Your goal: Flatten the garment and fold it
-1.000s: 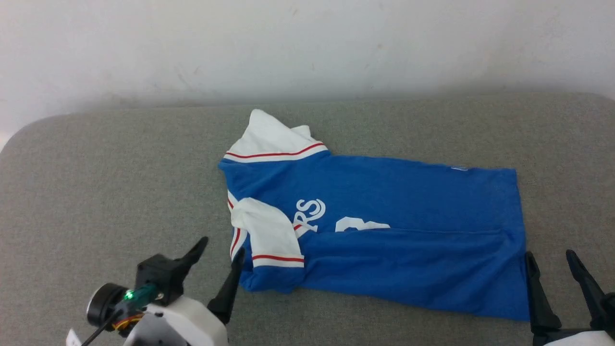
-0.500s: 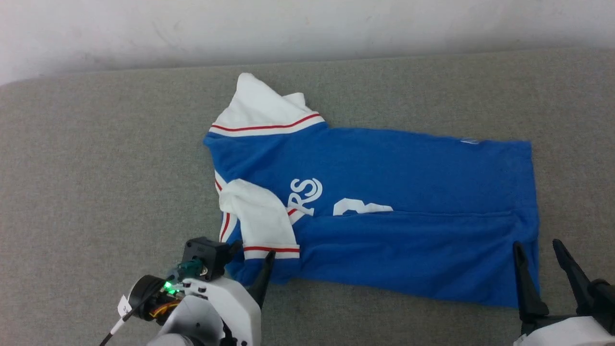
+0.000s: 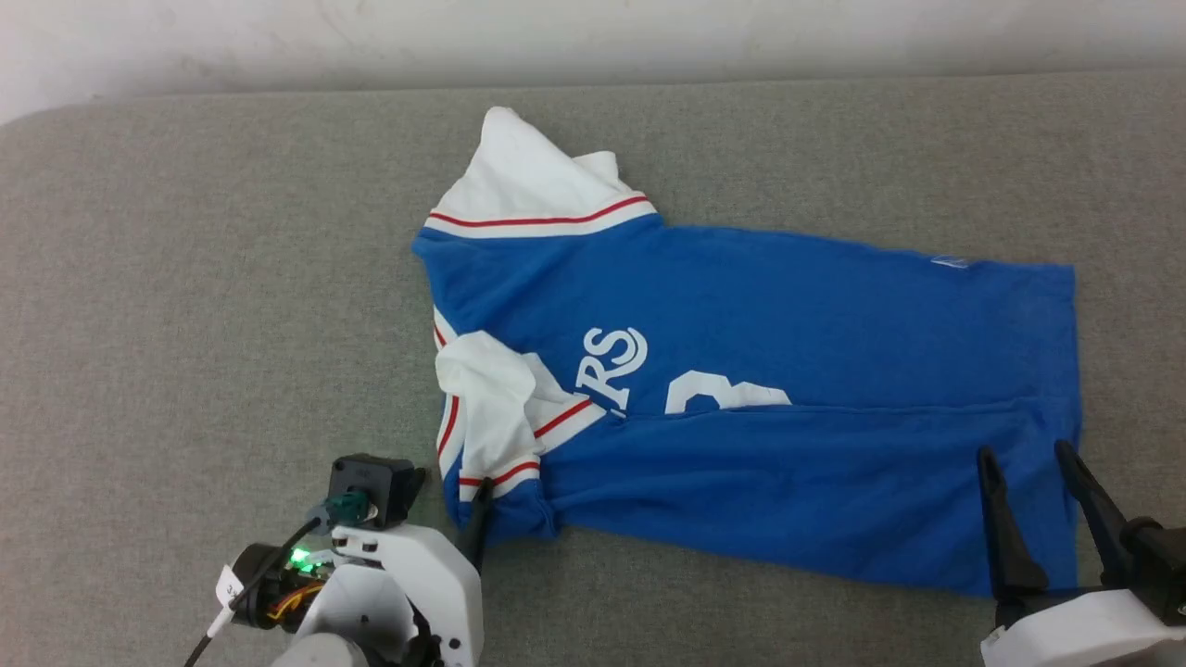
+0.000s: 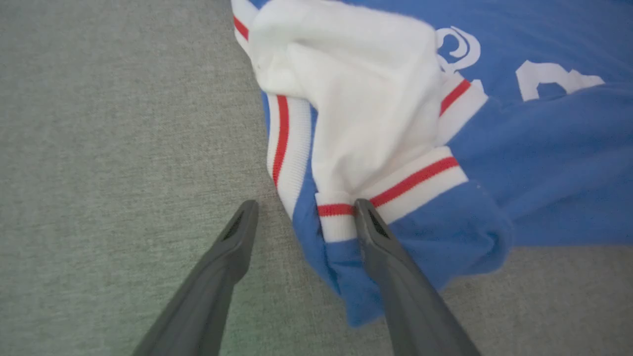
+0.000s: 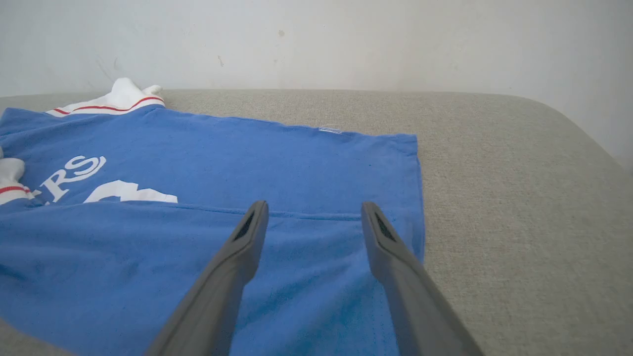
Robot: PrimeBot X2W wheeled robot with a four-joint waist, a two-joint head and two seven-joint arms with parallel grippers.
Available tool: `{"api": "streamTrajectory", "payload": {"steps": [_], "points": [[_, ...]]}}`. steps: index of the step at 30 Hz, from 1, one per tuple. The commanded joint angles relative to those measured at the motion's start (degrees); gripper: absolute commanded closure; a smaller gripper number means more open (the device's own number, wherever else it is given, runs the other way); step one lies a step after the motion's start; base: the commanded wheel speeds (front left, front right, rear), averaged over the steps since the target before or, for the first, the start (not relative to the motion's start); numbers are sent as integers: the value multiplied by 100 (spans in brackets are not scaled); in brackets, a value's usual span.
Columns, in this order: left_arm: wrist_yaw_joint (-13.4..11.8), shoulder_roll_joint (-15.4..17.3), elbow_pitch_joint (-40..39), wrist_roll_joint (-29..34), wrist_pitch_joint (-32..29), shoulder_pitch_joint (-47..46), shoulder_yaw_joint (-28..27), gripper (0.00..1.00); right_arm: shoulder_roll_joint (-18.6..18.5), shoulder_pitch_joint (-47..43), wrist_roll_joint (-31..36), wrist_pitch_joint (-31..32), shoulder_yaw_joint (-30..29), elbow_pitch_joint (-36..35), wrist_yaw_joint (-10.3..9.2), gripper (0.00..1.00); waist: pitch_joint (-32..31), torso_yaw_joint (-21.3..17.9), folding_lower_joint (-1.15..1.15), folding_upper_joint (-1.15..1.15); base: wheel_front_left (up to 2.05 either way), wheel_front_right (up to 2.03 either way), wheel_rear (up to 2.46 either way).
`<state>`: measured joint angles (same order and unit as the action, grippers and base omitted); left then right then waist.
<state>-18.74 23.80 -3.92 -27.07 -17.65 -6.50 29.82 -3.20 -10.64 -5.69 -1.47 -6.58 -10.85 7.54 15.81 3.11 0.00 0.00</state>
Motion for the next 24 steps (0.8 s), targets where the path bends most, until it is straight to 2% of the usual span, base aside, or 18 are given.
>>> {"api": "streamTrajectory", "payload": {"steps": [1, 2, 3, 4, 5, 12, 20, 24], "points": [[-33, 11, 129, -46, -29, 74, -34, 0, -19, 84, -14, 10, 14, 9, -5, 0, 32, 21, 0, 0, 0, 0, 0], [1, -10, 160, -116, -67, 90, -27, 0, -24, 97, -19, 12, 18, 7, -5, 0, 47, 25, 0, 0, 0, 0, 0], [41, -37, 184, -194, -102, 100, -25, 18, -30, 110, -24, 17, 27, 4, -5, 0, 62, 23, 0, 0, 0, 0, 0], [85, -60, 201, -267, -134, 103, -21, 70, -36, 123, -28, 21, 38, -4, -5, 0, 87, 16, 0, 0, 0, 0, 0], [144, -72, 218, -331, -170, 99, -5, 100, -44, 137, -32, 24, 48, -10, -5, 0, 109, 8, 0, 0, 0, 0, 0], [539, -140, 284, -680, -191, 26, 34, 100, -103, 194, -57, 68, 60, -21, -5, 0, 239, -58, 0, 0, 0, 0, 0], [389, -80, 119, -850, 231, 160, -406, 100, -296, 253, -264, 459, -169, -328, -5, 0, 147, -171, 0, 0, 0, 0, 0], [317, -27, -30, -892, 292, 298, -500, 100, -221, 7, -518, 1479, -374, -658, -5, 0, 92, -212, 0, 0, 0, 0, 0]]}}
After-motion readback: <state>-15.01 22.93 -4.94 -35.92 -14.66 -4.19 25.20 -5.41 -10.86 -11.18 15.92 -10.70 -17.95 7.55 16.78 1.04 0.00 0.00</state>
